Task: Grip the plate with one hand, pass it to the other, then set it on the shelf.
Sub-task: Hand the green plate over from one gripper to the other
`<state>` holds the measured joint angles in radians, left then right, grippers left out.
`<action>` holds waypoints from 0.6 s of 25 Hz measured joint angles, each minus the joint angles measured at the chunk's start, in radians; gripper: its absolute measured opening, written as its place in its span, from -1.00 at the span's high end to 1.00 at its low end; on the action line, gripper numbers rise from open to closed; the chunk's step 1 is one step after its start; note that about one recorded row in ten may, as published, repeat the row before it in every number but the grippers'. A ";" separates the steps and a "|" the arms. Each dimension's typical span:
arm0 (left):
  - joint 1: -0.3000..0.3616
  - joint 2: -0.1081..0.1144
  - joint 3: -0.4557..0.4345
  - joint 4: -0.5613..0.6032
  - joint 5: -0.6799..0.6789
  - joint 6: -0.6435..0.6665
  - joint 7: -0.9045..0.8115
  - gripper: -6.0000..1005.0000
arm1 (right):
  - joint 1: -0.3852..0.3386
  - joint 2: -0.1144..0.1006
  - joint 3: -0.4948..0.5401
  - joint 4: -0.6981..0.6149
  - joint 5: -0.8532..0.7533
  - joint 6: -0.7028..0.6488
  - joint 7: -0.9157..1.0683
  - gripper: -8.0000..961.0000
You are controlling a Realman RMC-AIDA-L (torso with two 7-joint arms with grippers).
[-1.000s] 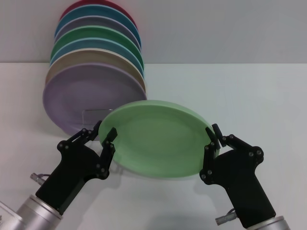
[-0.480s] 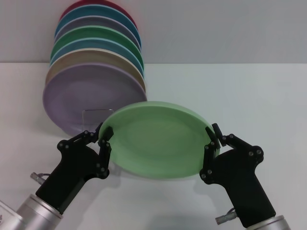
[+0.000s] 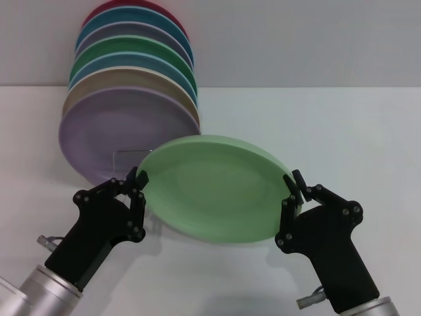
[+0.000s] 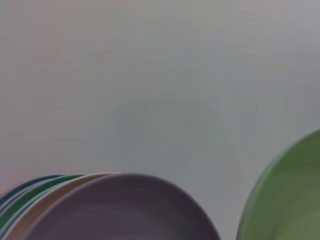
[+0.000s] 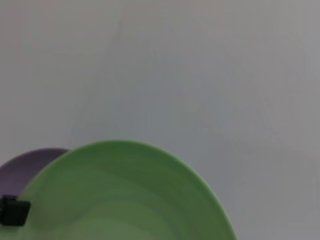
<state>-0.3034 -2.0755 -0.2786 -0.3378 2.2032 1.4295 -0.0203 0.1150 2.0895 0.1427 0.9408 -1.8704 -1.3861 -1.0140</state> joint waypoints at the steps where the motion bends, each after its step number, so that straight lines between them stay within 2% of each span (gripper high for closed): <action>1: 0.000 0.000 0.000 0.000 0.000 0.000 0.000 0.83 | -0.001 0.000 0.000 0.000 0.000 -0.001 0.000 0.74; 15: -0.003 -0.001 0.001 0.001 0.004 -0.003 -0.001 0.90 | 0.000 0.000 -0.006 -0.002 0.001 0.004 0.004 0.72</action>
<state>-0.3065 -2.0769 -0.2772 -0.3373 2.2069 1.4264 -0.0213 0.1151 2.0891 0.1369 0.9386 -1.8699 -1.3824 -1.0100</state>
